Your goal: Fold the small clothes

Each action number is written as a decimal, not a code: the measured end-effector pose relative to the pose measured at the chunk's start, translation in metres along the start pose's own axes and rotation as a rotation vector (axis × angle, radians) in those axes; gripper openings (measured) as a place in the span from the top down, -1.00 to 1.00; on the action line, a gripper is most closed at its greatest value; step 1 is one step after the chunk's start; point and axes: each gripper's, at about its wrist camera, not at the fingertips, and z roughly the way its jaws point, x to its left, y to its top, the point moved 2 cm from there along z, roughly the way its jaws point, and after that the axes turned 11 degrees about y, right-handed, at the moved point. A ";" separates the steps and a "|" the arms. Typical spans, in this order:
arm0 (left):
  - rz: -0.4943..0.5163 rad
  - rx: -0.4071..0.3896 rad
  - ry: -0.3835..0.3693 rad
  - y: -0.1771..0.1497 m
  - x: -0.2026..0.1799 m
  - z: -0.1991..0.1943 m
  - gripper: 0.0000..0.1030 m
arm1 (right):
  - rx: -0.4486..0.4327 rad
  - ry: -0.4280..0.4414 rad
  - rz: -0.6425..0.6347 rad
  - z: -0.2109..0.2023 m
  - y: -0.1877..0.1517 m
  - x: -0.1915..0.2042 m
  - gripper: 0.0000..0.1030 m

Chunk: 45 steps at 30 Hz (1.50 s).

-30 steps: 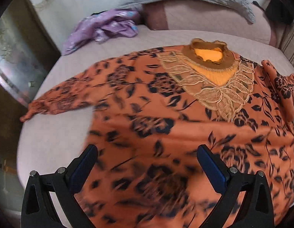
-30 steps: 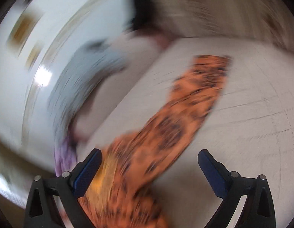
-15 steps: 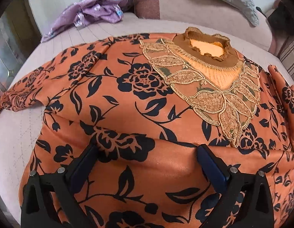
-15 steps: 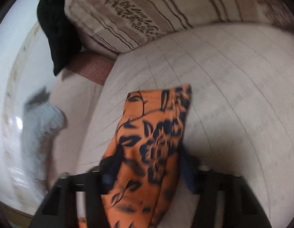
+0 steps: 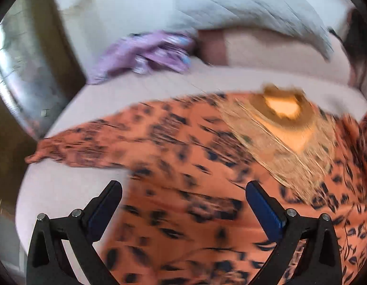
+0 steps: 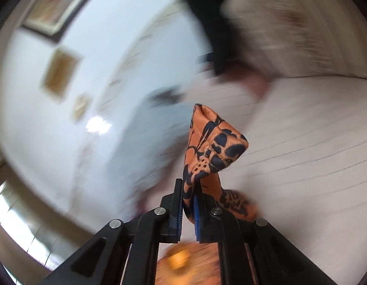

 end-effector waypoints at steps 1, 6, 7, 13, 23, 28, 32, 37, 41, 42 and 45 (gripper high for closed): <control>-0.032 -0.005 0.027 0.001 0.015 0.000 -1.00 | 0.027 0.046 -0.020 0.009 -0.013 0.025 0.85; -0.168 0.018 0.146 0.002 0.080 0.016 -1.00 | 0.210 0.173 -0.042 0.081 -0.105 0.109 0.85; -0.199 0.032 0.160 0.002 0.093 0.023 -1.00 | 0.257 0.185 -0.027 0.100 -0.129 0.118 0.85; -0.333 0.071 0.200 -0.004 0.148 0.035 -1.00 | 0.493 0.219 0.139 0.195 -0.257 0.128 0.59; -0.359 0.077 0.122 0.001 0.153 0.044 -1.00 | 0.648 0.154 -0.033 0.161 -0.291 0.133 -0.77; -0.305 0.076 0.114 0.006 0.133 0.051 -1.00 | 0.555 -0.035 -0.187 0.108 -0.236 0.096 -0.16; -0.211 0.089 0.095 0.009 0.102 0.063 -1.00 | 0.510 -0.160 -0.159 0.084 -0.215 0.039 -0.06; 0.033 0.168 0.211 -0.007 0.051 0.097 -1.00 | 0.613 -0.389 -0.031 0.092 -0.212 -0.032 -0.06; 0.069 0.106 0.197 -0.001 0.050 0.081 -1.00 | 0.655 -0.438 0.060 0.098 -0.208 -0.062 -0.03; 0.033 0.098 0.170 0.001 0.058 0.076 -1.00 | 0.640 -0.410 0.057 0.097 -0.202 -0.058 -0.03; -0.084 0.107 0.140 0.005 0.087 0.072 -1.00 | 0.594 -0.316 -0.034 0.093 -0.191 -0.033 -0.03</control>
